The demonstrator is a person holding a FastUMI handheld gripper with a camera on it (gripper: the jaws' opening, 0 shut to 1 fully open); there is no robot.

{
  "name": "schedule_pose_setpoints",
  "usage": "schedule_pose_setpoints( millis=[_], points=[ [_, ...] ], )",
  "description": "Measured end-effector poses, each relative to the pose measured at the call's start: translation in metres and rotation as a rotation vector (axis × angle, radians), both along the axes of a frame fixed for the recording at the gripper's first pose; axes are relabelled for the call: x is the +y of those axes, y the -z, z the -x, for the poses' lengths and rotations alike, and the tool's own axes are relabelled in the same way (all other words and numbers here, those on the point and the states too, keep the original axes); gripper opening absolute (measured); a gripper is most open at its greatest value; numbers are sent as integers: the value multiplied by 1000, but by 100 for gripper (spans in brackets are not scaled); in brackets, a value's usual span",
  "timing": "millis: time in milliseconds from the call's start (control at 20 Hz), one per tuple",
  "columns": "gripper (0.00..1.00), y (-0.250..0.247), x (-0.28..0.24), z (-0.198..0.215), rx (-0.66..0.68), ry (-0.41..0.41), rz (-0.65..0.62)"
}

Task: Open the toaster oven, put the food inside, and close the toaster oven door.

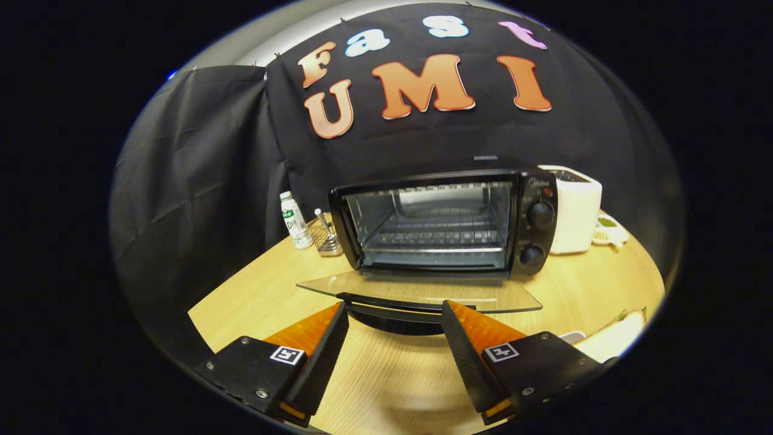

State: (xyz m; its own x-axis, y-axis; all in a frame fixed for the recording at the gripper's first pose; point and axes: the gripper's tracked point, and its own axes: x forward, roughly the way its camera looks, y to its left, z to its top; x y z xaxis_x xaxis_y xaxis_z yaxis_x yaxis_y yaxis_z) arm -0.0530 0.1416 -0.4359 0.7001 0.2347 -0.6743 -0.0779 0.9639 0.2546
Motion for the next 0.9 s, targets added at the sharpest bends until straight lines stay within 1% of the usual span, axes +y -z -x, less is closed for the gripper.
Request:
schedule_pose_setpoints(
  millis=[150,250,300,700,900],
  points=[
    [89,15,4,15,72,5,-65],
    [87,26,13,30,149,-5,-110],
    [86,30,9,29,142,-1,-109],
    [85,56,13,39,264,23,-134],
    [85,46,14,39,249,10,-136]
  ],
)
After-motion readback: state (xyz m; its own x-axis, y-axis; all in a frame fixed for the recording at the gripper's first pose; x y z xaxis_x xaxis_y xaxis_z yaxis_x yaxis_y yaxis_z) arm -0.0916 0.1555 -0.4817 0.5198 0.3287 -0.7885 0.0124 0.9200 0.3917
